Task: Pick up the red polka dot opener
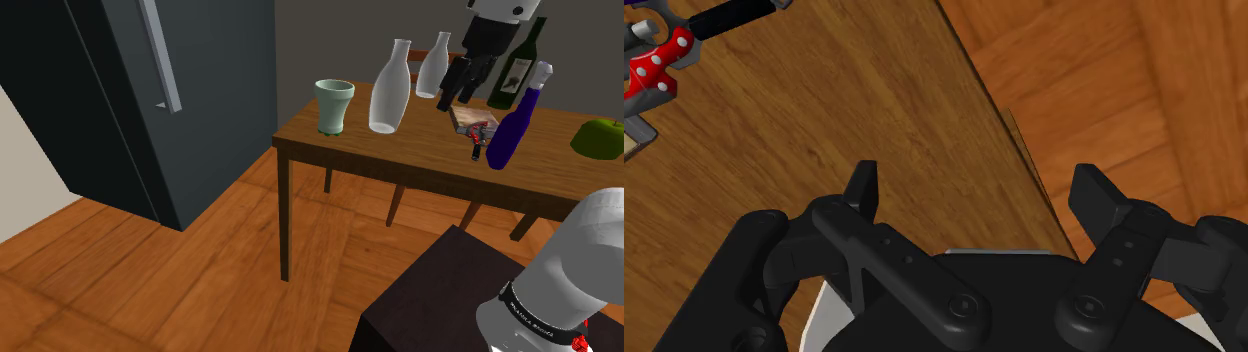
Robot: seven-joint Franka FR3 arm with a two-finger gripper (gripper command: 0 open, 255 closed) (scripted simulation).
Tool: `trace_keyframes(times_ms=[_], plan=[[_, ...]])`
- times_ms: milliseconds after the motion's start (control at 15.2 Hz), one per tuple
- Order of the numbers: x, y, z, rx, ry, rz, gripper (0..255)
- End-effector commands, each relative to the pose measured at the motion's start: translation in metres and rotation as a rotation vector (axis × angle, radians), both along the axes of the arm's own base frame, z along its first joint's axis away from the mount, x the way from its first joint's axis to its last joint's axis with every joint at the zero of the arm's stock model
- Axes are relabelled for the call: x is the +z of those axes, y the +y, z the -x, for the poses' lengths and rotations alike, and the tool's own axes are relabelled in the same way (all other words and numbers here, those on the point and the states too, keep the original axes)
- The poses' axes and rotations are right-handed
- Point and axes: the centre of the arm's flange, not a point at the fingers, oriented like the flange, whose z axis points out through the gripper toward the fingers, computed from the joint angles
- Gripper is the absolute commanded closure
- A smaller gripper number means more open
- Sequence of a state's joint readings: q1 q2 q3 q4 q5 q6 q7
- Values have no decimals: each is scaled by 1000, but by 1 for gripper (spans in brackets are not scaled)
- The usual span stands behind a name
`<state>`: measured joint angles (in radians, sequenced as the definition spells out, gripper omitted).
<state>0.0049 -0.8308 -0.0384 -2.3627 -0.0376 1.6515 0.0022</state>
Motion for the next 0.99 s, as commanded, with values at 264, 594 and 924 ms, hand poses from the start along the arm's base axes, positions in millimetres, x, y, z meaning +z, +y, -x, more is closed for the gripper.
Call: trace_keyframes(times_ms=[264, 594, 924], plan=[[-20, -47, -5, -134, -21, -9, 0], [-45, -106, -2, -303, -47, -21, 0], [-71, -164, 9, -471, -72, -33, 0]])
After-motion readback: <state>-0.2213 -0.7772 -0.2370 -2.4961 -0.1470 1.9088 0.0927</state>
